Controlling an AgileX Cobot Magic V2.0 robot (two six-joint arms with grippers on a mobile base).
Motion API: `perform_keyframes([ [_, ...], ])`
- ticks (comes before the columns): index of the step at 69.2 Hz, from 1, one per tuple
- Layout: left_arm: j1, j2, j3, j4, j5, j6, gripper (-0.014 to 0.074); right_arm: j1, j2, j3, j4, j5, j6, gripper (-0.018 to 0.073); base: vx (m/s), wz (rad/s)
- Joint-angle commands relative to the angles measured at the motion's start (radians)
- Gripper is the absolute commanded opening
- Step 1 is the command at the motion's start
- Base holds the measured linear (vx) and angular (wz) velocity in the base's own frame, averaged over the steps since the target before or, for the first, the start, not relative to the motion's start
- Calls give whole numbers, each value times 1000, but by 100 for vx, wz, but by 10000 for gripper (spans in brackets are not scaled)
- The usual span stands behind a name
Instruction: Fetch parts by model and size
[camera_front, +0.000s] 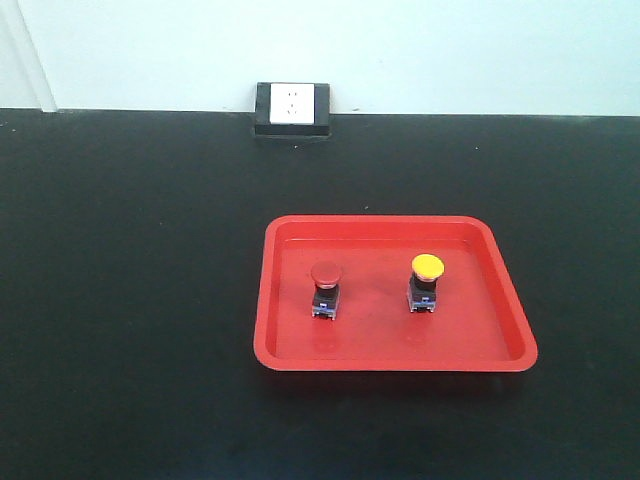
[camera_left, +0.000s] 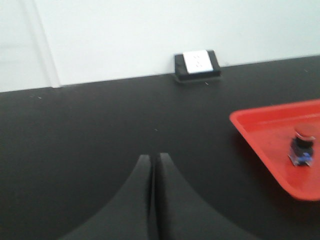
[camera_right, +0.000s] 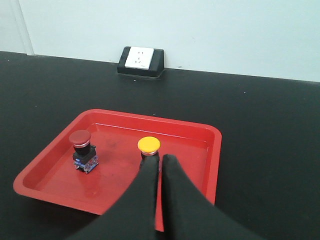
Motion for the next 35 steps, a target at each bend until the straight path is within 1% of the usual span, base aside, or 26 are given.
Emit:
perform_keyframes([
  [1,44,-12,36,-37,-154,8,-6,-5,9,-27,-7,-75,-2,-9,0,0],
  [7,76,-62,121,-57,-240,7,-6,-5,9,-27,-7,-75,-2,-9,0,0],
  [16,106,-120,249,-63,-300,-4,-6,-5,9,-27,-7,-75,-2,-9,0,0],
  [29,113,-141,408,-63,-378,-4,-6,-5,9,-27,-7,-75,-2,-9,0,0],
  [35,113,-141,467,-64,-471,-4,-6,-5,9,-27,-7,-75,-2,-9,0,0],
])
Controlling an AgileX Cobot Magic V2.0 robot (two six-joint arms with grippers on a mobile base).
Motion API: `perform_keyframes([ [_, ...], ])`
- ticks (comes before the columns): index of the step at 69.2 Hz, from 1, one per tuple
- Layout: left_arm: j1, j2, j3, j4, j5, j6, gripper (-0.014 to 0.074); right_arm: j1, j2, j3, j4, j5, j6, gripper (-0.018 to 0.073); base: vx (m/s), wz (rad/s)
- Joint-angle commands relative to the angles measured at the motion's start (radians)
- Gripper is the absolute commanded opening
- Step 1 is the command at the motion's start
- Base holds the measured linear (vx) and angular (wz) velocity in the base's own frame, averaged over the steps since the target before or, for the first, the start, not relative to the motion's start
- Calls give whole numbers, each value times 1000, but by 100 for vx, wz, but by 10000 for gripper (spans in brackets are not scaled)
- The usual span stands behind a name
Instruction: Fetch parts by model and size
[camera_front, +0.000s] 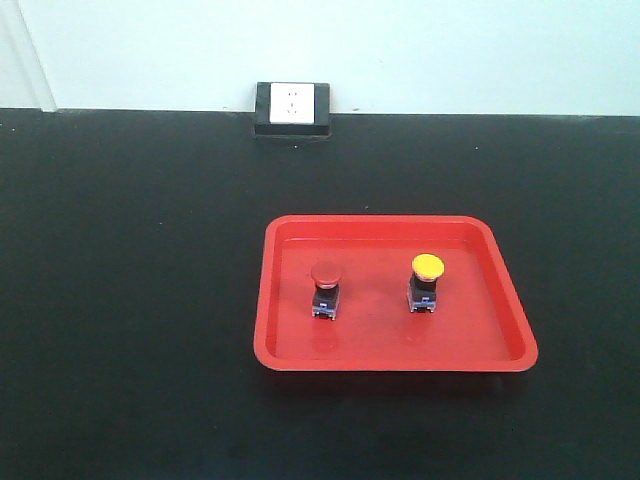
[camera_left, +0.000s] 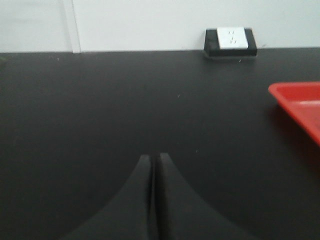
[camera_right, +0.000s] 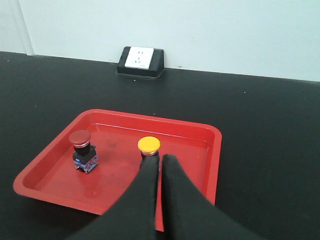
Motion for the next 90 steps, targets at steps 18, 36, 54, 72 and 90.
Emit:
perform_keyframes([
  [18,0,-8,25,-11,-187,-7,-6,-5,9,-27,-7,-75,-4,-9,0,0],
  [36,0,-7,25,-11,-186,-7,-6,-5,9,-27,-7,-75,-4,-9,0,0],
  [54,0,-7,25,-11,-186,-7,-6,-5,9,-27,-7,-75,-4,-9,0,0],
  [72,0,-7,25,-11,-186,-7,-6,-5,9,-27,-7,-75,-4,-9,0,0],
  [90,0,-7,25,-11,-186,-7,-6,-5,-9,-27,-11,-103,-5,-9,0,0],
])
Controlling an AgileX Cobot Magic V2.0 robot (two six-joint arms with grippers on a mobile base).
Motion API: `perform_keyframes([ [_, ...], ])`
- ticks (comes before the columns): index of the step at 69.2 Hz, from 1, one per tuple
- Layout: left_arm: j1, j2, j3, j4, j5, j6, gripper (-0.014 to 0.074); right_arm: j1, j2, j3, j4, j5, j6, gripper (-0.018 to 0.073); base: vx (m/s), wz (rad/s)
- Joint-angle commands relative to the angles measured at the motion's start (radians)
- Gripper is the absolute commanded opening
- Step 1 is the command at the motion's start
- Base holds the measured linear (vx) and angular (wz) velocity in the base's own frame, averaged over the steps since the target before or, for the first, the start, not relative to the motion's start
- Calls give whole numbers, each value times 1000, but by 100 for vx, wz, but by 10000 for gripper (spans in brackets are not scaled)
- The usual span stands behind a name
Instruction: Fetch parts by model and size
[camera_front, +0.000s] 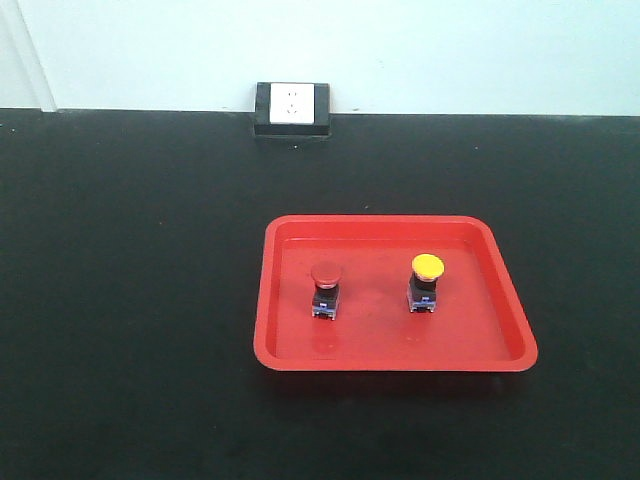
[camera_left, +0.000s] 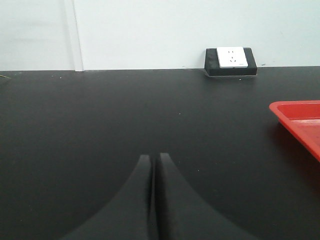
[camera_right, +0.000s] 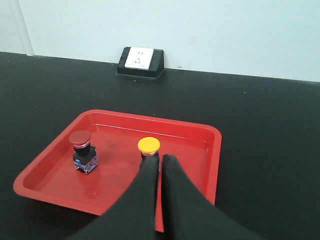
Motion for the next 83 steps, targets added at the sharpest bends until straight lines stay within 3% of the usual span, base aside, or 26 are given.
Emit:
perform_keyframes([
  [1,0,-7,-4,-11,-76,-7,-6,-5,-7,-27,-11,-104,-5,-9,0,0],
  [9,0,-7,-4,-11,-76,-7,-6,-51,-4,-27,-12,-92,-6,-9,0,0],
  [21,0,-7,-4,-11,-76,-7,-6,-255,3,-27,48,-62,-11,-9,0,0],
  [29,0,-7,-4,-11,-76,-7,-6,-336,-16,31,49,-84,-41,-9,0,0],
  [39,0,-7,-4,-11,-76,-7,-6,-342,-84,163,49,-168,-60,-9,0,0],
  [61,0,-7,-4,-11,-76,-7,-6,-342,-298,356,47,-183,-60,-9,0,0],
  [71,0,-7,-4,-11,-75,-7,-6,-342,-337,445,48,-254,-57,-9,0,0],
  [83,0,-7,-4,-11,-75,-7,-6,-342,-339,450,45,-259,-58,-9,0,0],
])
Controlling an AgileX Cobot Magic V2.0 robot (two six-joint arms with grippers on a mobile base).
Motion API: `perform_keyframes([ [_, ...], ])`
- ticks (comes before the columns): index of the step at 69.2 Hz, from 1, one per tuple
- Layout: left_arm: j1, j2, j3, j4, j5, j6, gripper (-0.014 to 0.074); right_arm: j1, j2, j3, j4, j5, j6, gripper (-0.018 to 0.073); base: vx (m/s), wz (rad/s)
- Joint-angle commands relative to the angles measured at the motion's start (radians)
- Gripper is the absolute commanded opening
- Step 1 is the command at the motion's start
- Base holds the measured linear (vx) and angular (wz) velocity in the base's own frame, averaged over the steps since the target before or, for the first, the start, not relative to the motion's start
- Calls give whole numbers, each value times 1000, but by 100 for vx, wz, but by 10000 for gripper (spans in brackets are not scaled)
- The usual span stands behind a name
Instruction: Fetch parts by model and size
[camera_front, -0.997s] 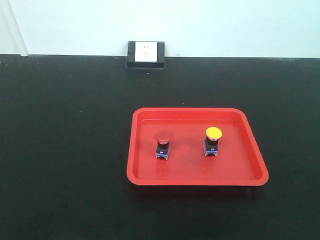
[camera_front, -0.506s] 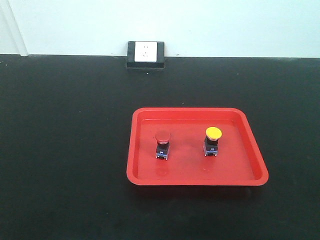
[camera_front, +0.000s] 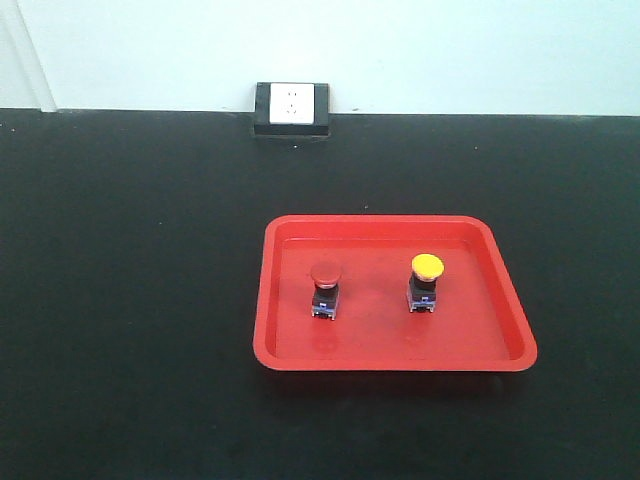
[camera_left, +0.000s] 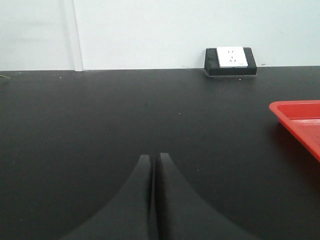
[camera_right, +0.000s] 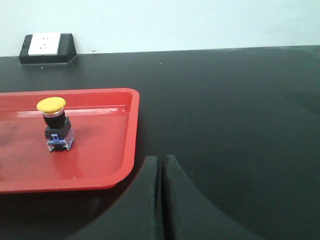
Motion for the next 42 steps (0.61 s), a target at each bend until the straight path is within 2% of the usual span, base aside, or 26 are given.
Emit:
perform_keyframes([
  [1,0,-6,-6,-11,-74,-7,-6,-7,-18,9,-8,-95,-9,-9,0,0],
  [42,0,-6,-6,-11,-74,-7,-6,-7,-17,9,-7,-97,-9,-9,0,0],
])
